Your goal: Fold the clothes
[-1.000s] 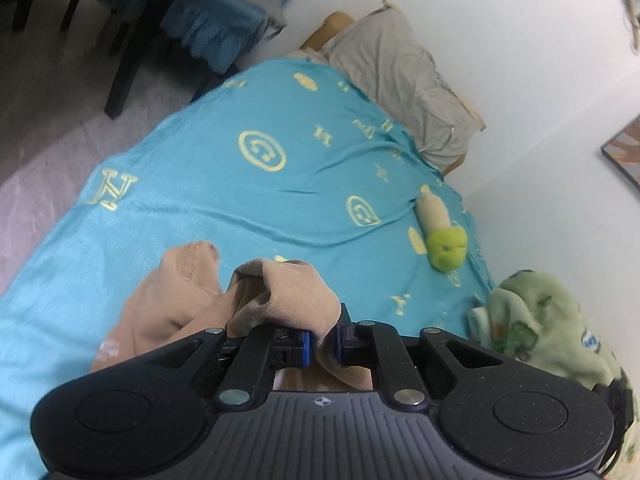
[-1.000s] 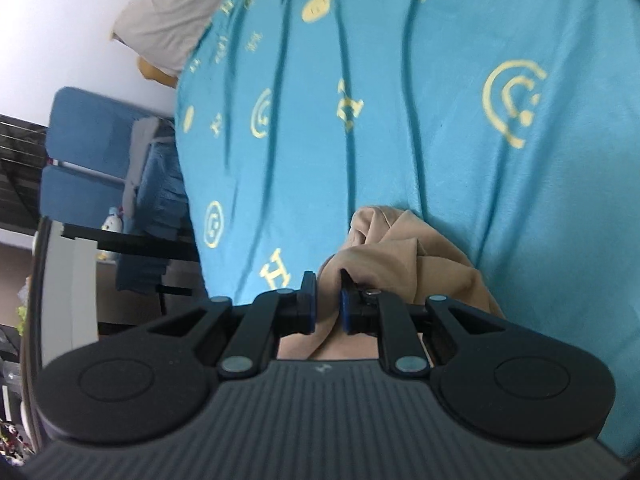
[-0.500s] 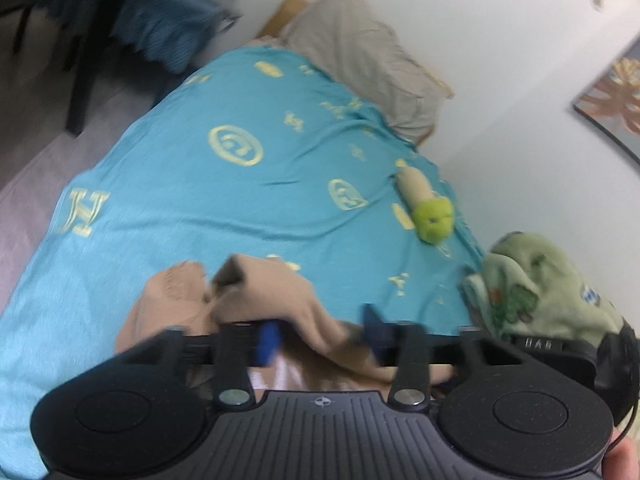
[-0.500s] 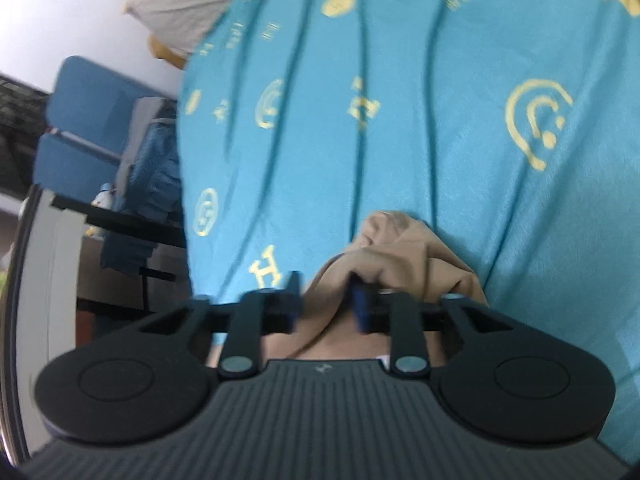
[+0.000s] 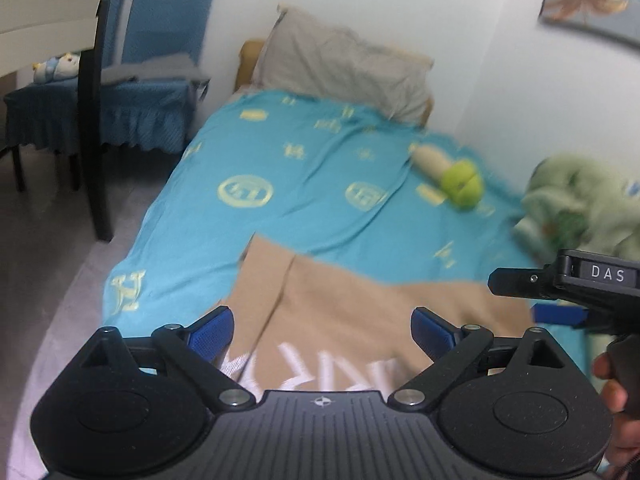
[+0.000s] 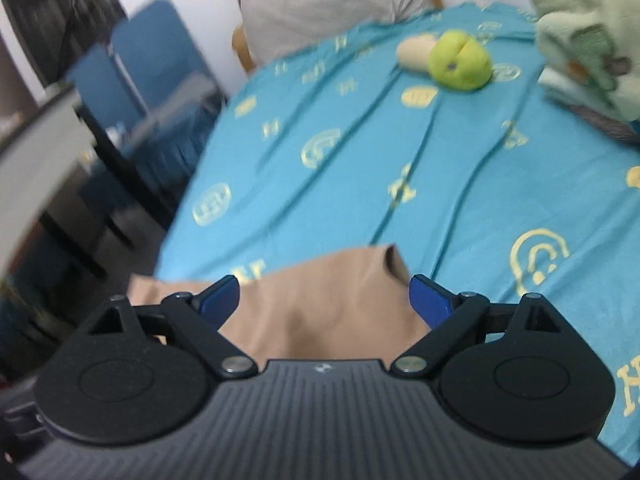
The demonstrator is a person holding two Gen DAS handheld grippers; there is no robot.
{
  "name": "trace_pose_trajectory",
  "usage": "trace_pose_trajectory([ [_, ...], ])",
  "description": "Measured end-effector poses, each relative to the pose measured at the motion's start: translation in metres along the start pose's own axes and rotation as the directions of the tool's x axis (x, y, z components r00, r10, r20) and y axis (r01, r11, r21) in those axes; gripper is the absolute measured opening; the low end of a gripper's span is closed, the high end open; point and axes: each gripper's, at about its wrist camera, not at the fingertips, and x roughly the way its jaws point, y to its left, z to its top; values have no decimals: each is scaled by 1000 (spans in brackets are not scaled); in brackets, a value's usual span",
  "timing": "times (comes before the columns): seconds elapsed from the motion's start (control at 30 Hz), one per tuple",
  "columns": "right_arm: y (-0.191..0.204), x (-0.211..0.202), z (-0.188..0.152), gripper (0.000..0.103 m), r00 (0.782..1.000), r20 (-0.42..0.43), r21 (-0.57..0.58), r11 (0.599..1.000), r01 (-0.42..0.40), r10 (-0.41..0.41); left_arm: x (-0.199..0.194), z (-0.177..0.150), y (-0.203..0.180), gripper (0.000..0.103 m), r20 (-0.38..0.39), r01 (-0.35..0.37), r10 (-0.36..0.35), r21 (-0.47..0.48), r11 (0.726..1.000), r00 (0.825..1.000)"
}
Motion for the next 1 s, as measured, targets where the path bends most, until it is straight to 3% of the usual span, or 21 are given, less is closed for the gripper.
trace_pose_trajectory([
  [0.17, 10, 39, -14, 93, 993, -103, -103, 993, 50, -60, 24, -8, 17, 93, -59, -23, 21, -31, 999, 998],
  [0.23, 14, 38, -17, 93, 993, -99, -126, 990, 58, -70, 21, -9, 19, 93, -54, -22, 20, -36, 999, 998],
  [0.53, 17, -30, -25, 93, 1000, -11, -129, 991, 24, -25, -44, -18, -4, 93, 35, -53, 54, -8, 999, 998],
  [0.73, 7, -2, -39, 93, 979, -183, -110, 991, 71, -90, -32, -35, 0, 93, -65, -117, 116, -18, 993, 991],
  [0.87, 3, 2, -40, 93, 975, -206, -75, 995, 65, -79, -41, -37, 5, 93, -82, -109, 104, -62, 992, 991],
  [1.0, 3, 1, -40, 93, 976, -205, -71, 995, 65, -79, -60, -43, 17, 93, -127, -43, 18, -195, 980, 992],
])
